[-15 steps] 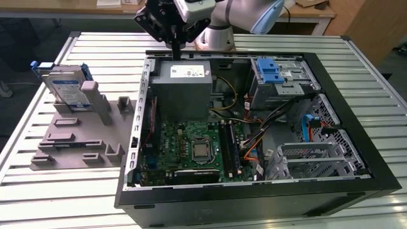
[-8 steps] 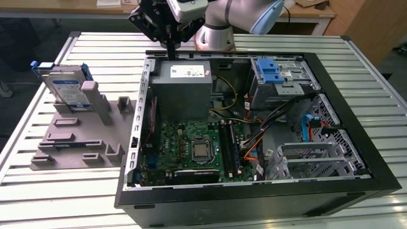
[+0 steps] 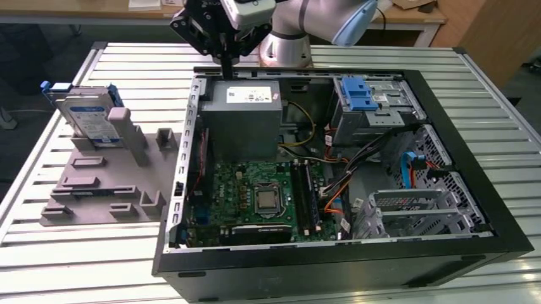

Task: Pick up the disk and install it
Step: 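Reach for the disk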

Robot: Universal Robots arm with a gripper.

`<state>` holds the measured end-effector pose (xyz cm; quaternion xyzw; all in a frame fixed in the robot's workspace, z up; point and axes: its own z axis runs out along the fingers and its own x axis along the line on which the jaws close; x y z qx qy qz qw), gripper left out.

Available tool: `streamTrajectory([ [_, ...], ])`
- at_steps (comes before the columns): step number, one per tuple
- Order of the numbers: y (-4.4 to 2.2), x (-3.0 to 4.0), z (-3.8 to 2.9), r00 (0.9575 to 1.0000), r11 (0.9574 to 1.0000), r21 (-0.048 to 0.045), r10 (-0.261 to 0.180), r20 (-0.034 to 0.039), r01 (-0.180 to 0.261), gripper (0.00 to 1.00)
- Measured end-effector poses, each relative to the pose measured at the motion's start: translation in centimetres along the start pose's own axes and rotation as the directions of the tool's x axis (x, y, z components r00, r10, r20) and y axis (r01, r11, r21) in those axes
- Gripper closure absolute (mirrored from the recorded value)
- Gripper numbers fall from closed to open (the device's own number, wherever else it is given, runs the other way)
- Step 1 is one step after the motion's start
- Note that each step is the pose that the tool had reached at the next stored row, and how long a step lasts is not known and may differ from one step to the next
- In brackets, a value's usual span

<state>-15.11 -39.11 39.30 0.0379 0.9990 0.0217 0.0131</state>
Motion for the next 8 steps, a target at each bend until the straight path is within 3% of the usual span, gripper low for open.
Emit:
streamTrajectory([
  [8, -0.01, 0.16, -0.01, 1.0, 1.0, 0.0001, 0.0, -0.0001, 0.0, 0.89],
])
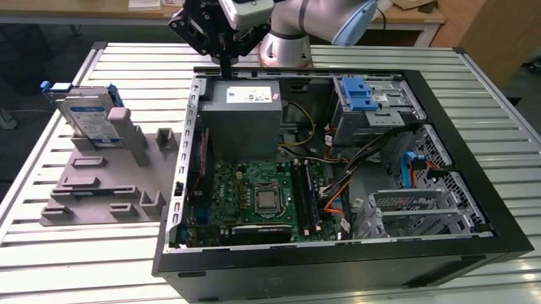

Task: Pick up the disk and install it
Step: 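Reach for the disk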

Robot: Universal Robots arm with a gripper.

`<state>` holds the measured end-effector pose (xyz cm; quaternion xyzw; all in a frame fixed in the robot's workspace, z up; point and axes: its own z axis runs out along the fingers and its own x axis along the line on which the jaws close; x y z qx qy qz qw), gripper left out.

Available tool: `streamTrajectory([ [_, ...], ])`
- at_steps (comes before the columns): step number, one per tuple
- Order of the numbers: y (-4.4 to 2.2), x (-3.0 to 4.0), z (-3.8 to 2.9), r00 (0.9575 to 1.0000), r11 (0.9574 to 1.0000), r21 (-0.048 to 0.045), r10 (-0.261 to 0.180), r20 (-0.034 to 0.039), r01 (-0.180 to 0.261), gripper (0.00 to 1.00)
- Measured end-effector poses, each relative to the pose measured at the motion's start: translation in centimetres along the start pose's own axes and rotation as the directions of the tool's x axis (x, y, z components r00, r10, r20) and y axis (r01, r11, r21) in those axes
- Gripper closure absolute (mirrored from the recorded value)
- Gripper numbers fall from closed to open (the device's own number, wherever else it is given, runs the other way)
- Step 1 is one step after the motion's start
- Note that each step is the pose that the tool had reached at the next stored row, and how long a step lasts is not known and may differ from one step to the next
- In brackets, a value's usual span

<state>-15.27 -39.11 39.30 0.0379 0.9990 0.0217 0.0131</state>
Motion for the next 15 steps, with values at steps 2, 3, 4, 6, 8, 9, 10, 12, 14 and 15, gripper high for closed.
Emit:
streamTrajectory([
  [2, -0.01, 0.07, 0.0, 1.0, 1.0, 0.0, 0.0, 0.0, 0.0, 0.89],
  [3, -0.01, 0.12, 0.0, 1.0, 1.0, 0.0, 0.0, 0.0, 0.0, 0.89],
  [4, -0.01, 0.17, 0.0, 1.0, 1.0, -0.0001, 0.0, 0.0001, 0.0, 0.89],
  [6, -0.02, 0.28, 0.0, 1.0, 1.0, 0.0, 0.0, 0.0, 0.0, 0.89],
  [8, -0.03, 0.38, 0.01, 1.0, 1.0, -0.0001, 0.0, 0.0001, 0.0, 0.89],
  [9, -0.03, 0.43, 0.01, 1.0, 1.0, -0.0001, 0.0, 0.0001, 0.0, 0.89],
  [10, -0.04, 0.48, 0.01, 1.0, 1.0, 0.0, 0.0, 0.0, 0.0, 0.89],
  [12, -0.04, 0.57, 0.01, 1.0, 1.0, 0.0, 0.0, 0.0, 0.0, 0.89],
  [14, -0.05, 0.65, 0.02, 1.0, 1.0, -0.0001, 0.0, 0.0001, 0.0, 0.89],
  [15, -0.05, 0.69, 0.03, 1.0, 1.0, 0.0, 0.0, 0.0, 0.0, 0.89],
])
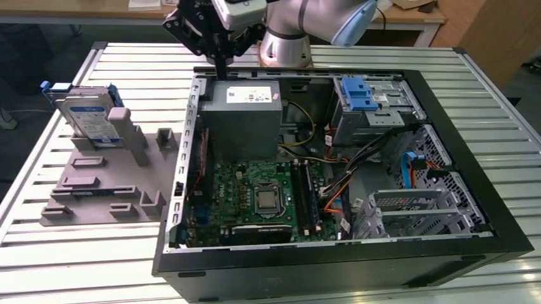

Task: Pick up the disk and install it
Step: 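Reach for the disk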

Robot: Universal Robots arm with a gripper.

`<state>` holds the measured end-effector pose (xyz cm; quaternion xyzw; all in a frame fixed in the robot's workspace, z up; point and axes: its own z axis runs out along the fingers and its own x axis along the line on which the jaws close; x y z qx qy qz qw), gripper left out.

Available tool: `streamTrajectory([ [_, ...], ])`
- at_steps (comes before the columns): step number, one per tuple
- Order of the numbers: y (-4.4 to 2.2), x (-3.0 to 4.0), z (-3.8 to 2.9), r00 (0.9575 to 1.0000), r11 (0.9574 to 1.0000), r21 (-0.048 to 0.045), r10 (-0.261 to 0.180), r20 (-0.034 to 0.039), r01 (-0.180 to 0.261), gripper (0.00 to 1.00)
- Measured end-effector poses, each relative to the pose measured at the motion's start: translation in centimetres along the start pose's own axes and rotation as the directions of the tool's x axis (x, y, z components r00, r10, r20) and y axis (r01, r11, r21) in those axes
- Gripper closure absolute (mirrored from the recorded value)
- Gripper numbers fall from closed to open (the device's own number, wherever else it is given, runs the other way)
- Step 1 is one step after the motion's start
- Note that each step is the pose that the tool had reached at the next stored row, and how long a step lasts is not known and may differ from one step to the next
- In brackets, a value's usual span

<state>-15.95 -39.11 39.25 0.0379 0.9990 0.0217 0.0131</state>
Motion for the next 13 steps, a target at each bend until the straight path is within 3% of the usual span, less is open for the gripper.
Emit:
streamTrajectory([
  [13, -0.04, 0.46, 0.07, 1.0, 1.0, 0.0, 0.0, 0.0, 0.0, 0.89],
])
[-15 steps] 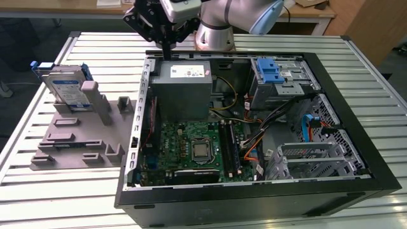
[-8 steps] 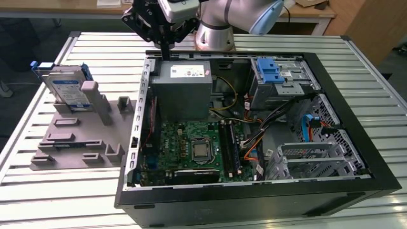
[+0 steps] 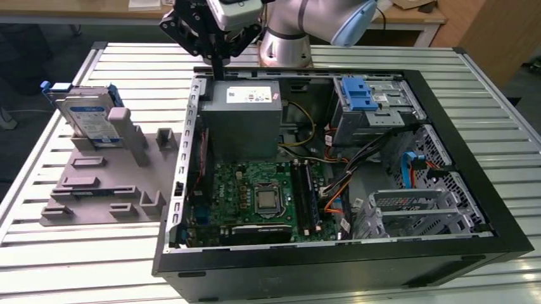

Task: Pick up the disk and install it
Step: 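Reach for the disk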

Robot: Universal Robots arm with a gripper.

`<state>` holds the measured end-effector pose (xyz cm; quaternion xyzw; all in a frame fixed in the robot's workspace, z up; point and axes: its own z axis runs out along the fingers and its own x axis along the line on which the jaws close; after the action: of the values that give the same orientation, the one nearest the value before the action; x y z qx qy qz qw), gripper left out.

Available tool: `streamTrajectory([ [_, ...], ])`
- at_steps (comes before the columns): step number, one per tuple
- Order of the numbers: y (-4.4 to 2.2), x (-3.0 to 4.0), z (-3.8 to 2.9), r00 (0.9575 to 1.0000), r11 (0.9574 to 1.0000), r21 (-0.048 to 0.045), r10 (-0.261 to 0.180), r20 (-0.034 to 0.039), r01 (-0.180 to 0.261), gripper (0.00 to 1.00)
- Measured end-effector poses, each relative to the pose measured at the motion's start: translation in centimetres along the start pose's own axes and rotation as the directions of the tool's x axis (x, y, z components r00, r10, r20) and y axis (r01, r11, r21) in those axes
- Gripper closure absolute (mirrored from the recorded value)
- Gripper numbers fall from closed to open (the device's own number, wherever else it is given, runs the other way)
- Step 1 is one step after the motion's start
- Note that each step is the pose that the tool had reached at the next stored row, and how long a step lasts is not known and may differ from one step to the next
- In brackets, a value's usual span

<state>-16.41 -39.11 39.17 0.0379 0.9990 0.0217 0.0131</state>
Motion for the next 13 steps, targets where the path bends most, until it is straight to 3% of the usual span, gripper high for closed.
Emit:
streamTrajectory([
  [13, -0.04, 0.48, 0.08, 1.0, 1.0, 0.0, 0.0, 0.0, 0.0, 0.89],
])
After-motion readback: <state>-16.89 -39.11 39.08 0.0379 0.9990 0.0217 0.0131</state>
